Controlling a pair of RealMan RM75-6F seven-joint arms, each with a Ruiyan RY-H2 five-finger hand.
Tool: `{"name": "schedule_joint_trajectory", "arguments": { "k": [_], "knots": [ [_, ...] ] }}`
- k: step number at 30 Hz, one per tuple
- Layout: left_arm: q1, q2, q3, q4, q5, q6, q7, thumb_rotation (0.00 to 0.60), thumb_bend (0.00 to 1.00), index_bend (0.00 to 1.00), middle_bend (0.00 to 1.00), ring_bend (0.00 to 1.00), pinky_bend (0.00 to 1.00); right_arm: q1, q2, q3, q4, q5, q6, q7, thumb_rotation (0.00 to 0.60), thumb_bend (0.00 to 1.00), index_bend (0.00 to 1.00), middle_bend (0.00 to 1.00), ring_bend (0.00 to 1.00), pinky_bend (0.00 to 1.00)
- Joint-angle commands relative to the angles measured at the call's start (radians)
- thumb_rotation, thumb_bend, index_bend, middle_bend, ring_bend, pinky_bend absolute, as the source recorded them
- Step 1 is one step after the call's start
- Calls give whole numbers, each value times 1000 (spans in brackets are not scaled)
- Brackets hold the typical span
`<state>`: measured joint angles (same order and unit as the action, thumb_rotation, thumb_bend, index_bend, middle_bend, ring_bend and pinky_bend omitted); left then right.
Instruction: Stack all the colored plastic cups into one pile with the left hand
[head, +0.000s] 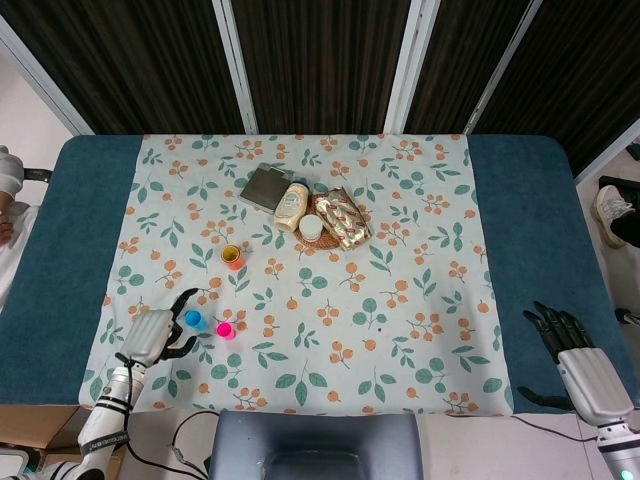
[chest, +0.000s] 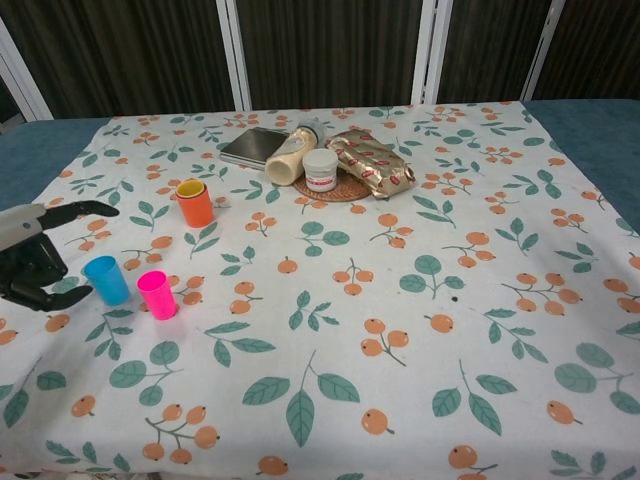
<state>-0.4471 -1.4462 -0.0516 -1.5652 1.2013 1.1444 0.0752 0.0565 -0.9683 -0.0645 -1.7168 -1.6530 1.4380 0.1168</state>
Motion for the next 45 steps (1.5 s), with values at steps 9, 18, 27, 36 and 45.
{"name": "schedule_joint_trajectory", "arguments": {
  "k": [9,18,27,36,45],
  "knots": [
    [1,-92,-25,138,-25,-51,-34,600,349,337,1000,1000,1000,-1,1,3,2,4,5,5,600,127,0,0,0,0],
    [-2,-134,-66,201,-28,-60,-90,600,368,527,1000,1000,1000,-4,0,2,1,3,10,1,600,127,0,0,0,0],
    [-21,-131,-124,197,-29,-51,-98,600,424,673,1000,1000,1000,-1,-2,3,1,7,3,-7,600,127,0,0,0,0],
    [-182,-166,-327,178,-137,-57,54,600,433,682,1000,1000,1000,2,-7,7,-2,17,-5,-18,600,128,0,0,0,0],
    [-305,-287,-363,327,-254,-103,180,600,439,683,1000,1000,1000,8,-8,16,0,42,-20,-22,600,128,0,0,0,0]
  ]
}}
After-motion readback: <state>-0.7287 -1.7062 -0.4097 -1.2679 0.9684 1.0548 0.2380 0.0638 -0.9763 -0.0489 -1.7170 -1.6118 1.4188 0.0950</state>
